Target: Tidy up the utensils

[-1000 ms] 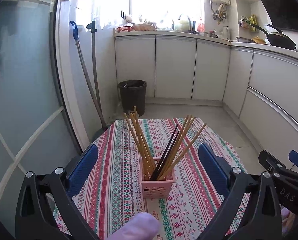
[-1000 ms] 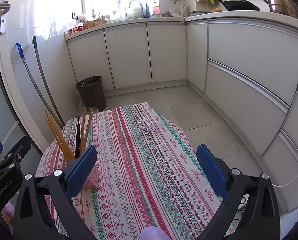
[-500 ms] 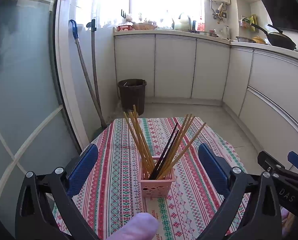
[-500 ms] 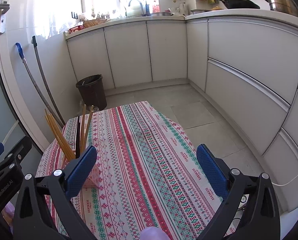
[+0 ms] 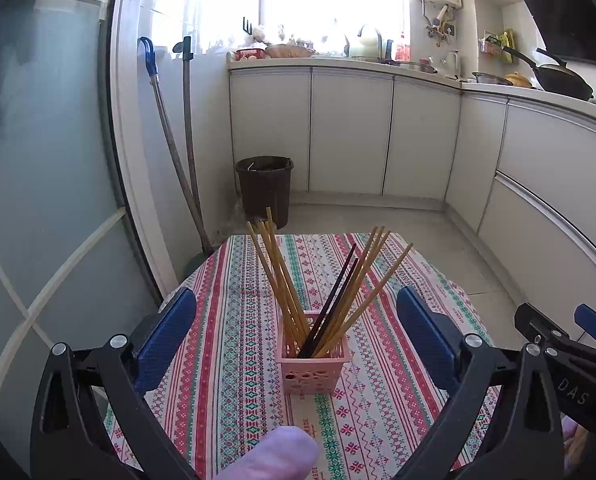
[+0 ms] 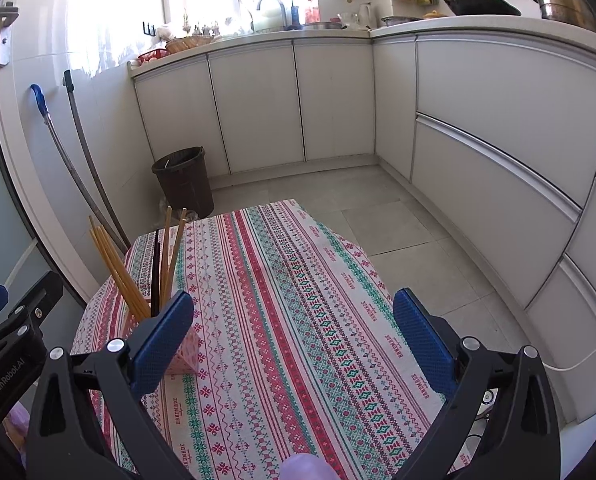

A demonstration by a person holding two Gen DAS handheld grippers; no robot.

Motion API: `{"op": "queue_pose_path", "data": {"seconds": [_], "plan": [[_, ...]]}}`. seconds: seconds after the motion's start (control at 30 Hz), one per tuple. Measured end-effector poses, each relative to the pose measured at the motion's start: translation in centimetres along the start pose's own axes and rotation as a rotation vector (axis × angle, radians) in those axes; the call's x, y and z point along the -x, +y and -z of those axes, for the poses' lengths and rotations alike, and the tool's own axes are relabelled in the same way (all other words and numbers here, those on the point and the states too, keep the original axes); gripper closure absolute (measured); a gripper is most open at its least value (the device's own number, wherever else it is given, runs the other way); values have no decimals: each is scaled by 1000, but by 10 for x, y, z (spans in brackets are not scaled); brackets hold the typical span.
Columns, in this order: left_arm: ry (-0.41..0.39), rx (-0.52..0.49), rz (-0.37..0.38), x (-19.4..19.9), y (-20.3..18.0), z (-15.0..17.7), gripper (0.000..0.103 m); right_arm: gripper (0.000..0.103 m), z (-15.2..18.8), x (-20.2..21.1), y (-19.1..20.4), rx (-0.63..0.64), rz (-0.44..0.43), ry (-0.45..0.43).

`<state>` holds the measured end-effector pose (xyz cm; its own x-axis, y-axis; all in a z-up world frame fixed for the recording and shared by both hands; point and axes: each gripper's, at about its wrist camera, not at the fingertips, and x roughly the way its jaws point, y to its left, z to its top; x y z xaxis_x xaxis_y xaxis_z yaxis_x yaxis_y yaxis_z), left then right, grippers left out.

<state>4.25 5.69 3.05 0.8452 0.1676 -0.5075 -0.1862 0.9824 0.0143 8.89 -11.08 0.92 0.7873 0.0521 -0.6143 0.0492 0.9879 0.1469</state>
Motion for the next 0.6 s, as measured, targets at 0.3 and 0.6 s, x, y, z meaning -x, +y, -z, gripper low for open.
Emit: {"op": "queue_pose_path", "data": {"seconds": [0.3, 0.6], "plan": [[4, 2, 2, -1, -1, 1, 7, 6, 1, -1, -1, -3, -4, 10], [-2, -8, 8, -1, -3, 4, 10, 6, 1, -6, -3, -15, -12, 30]]}}
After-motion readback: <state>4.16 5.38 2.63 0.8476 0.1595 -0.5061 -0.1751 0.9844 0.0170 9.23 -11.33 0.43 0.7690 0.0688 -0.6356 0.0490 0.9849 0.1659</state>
